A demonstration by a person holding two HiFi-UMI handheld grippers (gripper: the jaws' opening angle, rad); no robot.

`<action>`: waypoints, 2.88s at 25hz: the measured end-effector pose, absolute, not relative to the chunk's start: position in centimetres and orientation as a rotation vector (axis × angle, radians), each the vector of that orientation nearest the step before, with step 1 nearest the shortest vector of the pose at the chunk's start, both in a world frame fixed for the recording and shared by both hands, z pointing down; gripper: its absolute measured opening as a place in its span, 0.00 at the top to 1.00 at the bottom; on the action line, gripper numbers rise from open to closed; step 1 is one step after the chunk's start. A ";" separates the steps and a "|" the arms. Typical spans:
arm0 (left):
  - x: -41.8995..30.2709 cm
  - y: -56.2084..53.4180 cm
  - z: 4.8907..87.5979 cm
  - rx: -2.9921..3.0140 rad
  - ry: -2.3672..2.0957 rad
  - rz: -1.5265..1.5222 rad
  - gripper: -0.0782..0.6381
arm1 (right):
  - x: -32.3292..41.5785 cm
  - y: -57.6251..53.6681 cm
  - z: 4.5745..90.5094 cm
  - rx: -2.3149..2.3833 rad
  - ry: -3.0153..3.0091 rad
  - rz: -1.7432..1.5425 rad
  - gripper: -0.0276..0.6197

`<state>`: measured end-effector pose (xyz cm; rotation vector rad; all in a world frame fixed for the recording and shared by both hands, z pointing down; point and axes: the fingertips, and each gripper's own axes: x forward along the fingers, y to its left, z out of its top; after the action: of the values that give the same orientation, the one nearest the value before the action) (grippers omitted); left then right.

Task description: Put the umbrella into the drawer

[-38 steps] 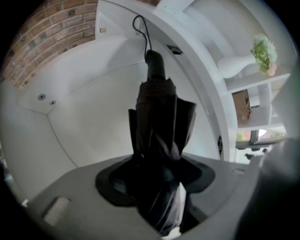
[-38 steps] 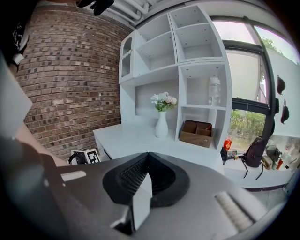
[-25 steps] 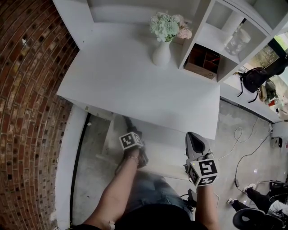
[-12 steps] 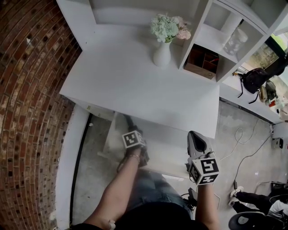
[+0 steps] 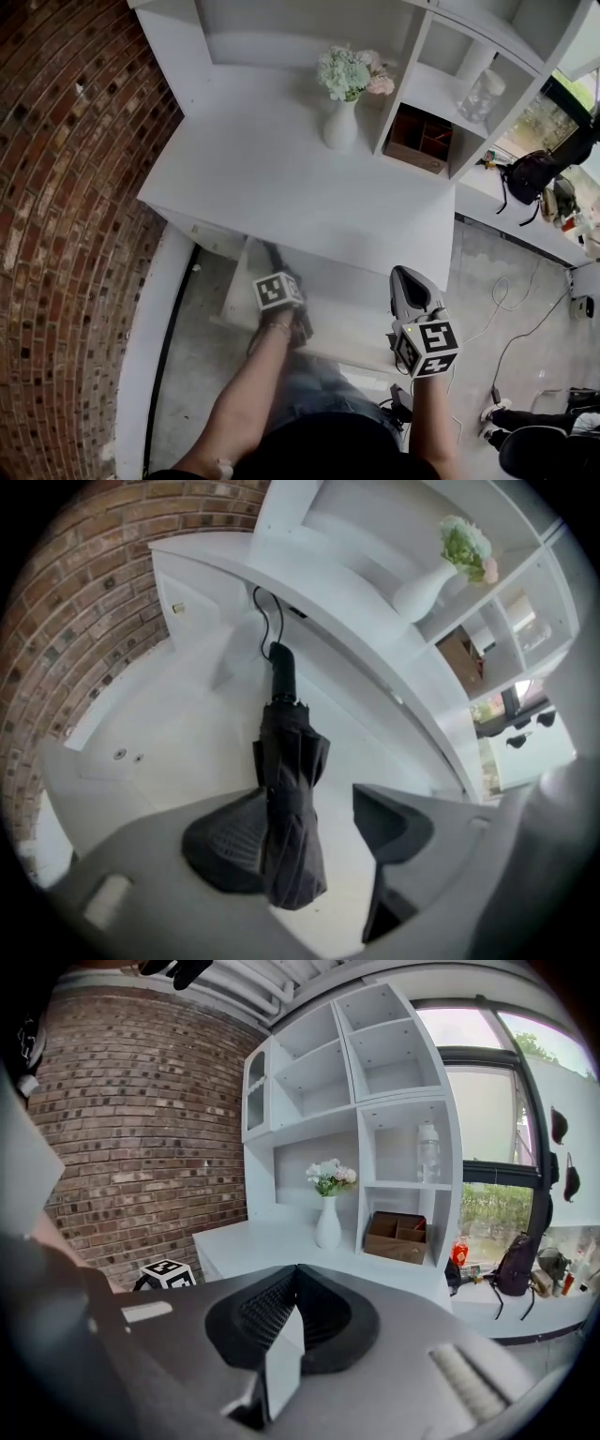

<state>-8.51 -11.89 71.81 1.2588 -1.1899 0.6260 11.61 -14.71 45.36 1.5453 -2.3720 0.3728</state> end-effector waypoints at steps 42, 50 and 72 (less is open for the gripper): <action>-11.6 -22.7 48.4 2.016 -1.610 0.481 0.52 | 13.8 -16.4 33.6 1.727 -2.450 0.079 0.96; -12.1 -23.9 42.2 2.225 -1.696 0.352 0.54 | 15.0 -16.4 31.3 1.818 -2.437 0.025 0.96; -8.2 -20.4 28.1 2.887 -1.746 0.010 0.64 | 15.4 -15.2 29.2 1.939 -2.407 -0.086 0.96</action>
<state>-8.15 -20.39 28.09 2.8873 -1.7462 0.0100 15.43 -15.16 29.23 1.9393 -2.4068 -0.0863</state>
